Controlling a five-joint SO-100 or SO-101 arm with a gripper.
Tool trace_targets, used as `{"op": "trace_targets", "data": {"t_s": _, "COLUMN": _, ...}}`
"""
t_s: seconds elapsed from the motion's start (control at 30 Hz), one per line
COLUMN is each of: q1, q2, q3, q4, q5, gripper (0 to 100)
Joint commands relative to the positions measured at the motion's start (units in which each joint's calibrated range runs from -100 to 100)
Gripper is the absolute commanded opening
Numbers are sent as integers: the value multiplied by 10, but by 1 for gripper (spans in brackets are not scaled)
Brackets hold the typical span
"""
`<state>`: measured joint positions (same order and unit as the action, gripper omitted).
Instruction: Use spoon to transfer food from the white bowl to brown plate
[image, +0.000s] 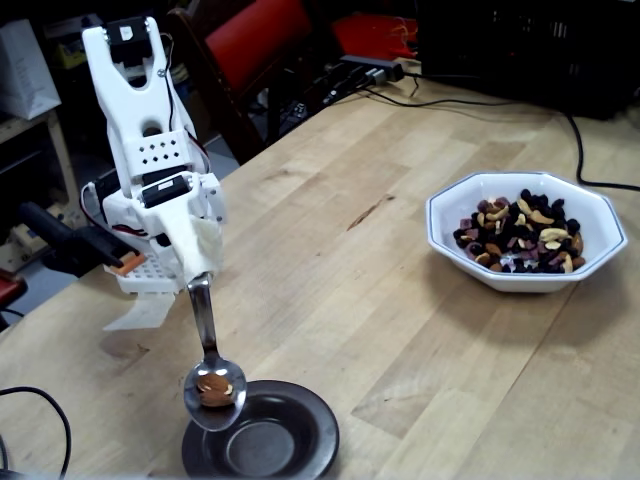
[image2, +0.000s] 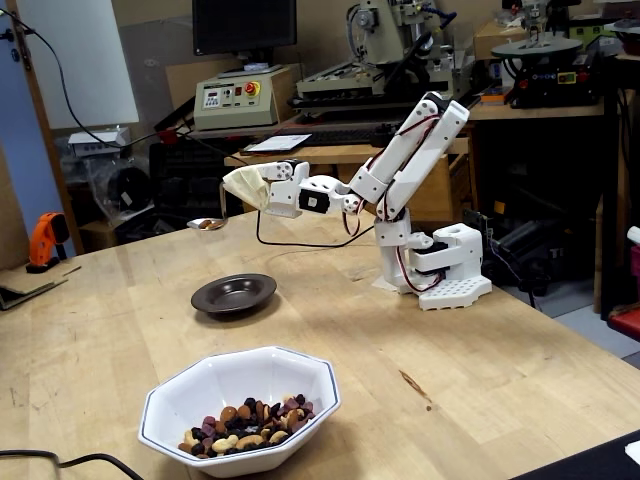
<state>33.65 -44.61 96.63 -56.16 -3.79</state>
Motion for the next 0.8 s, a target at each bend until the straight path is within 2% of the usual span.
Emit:
{"op": "trace_targets", "data": {"t_s": 0.0, "q1": 0, "q2": -27, "q3": 13, "q4": -1, "q5": 2, "gripper": 4}}
{"op": "trace_targets", "data": {"t_s": 0.27, "q1": 0, "q2": -25, "q3": 13, "q4": 0, "q5": 5, "gripper": 4}}
{"op": "trace_targets", "data": {"t_s": 0.5, "q1": -2, "q2": -23, "q3": 13, "q4": 0, "q5": 39, "gripper": 4}}
{"op": "trace_targets", "data": {"t_s": 0.77, "q1": -2, "q2": 17, "q3": 13, "q4": -1, "q5": 39, "gripper": 4}}
